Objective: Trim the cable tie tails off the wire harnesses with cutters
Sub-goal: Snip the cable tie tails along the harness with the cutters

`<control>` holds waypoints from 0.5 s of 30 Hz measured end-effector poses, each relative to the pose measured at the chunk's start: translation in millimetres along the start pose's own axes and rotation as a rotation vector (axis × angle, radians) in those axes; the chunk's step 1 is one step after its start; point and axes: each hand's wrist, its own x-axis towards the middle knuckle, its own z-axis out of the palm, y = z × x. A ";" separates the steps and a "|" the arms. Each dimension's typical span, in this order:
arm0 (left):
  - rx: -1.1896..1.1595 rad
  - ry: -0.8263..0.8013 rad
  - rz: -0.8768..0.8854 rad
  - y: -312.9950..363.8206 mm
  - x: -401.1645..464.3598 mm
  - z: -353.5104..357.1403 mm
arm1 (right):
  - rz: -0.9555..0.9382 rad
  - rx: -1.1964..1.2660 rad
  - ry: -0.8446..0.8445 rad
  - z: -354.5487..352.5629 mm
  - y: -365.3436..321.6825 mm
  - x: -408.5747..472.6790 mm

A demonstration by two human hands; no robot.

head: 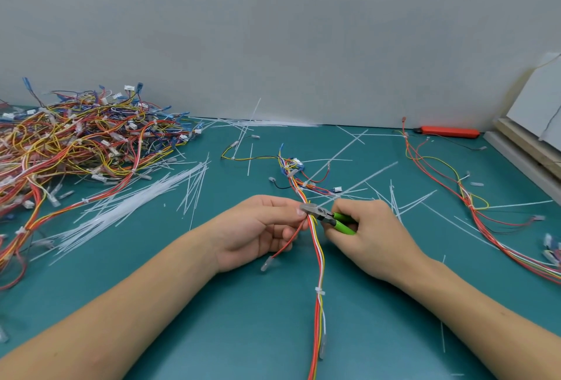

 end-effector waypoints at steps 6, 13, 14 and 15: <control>0.006 -0.005 0.008 2.0 -0.3 1.9 | -0.040 -0.009 0.048 3.2 2.9 -1.4; 0.010 -0.009 0.013 0.7 1.6 0.6 | -0.084 0.003 0.049 1.2 0.5 2.2; 0.006 -0.008 0.014 0.4 2.0 0.4 | -0.091 -0.008 0.044 1.0 0.1 1.8; 0.004 -0.007 0.013 0.1 2.3 0.1 | -0.096 -0.017 0.041 0.6 -0.3 1.6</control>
